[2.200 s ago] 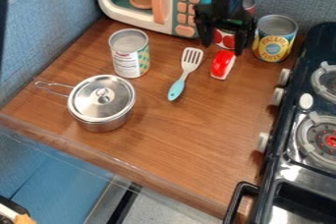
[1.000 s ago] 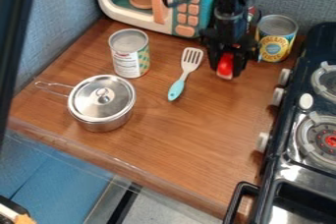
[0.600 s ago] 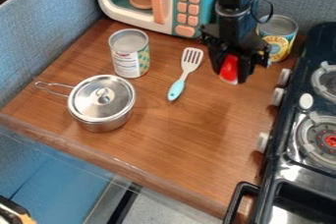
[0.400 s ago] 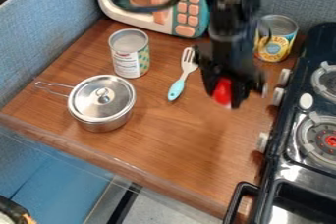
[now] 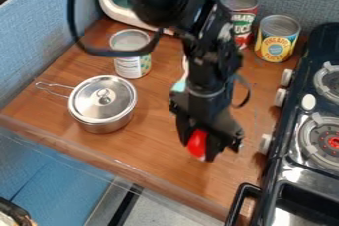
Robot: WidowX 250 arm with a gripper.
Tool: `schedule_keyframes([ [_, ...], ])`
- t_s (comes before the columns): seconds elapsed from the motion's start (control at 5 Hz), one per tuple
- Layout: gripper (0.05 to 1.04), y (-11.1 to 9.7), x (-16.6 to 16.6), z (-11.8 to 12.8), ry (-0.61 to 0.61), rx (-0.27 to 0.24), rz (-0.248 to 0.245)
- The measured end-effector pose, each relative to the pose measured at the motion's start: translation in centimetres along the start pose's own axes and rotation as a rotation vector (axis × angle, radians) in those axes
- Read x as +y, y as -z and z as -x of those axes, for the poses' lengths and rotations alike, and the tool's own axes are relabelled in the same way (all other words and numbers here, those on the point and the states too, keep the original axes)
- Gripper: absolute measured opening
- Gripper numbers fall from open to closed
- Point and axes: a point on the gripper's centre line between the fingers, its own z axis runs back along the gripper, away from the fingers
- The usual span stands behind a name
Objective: Move the red object to the lower right part
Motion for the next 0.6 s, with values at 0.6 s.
schedule_keyframes([
  [0.6, 0.651, 2.4, 0.51, 1.56, -0.032, 0.103, 0.004],
])
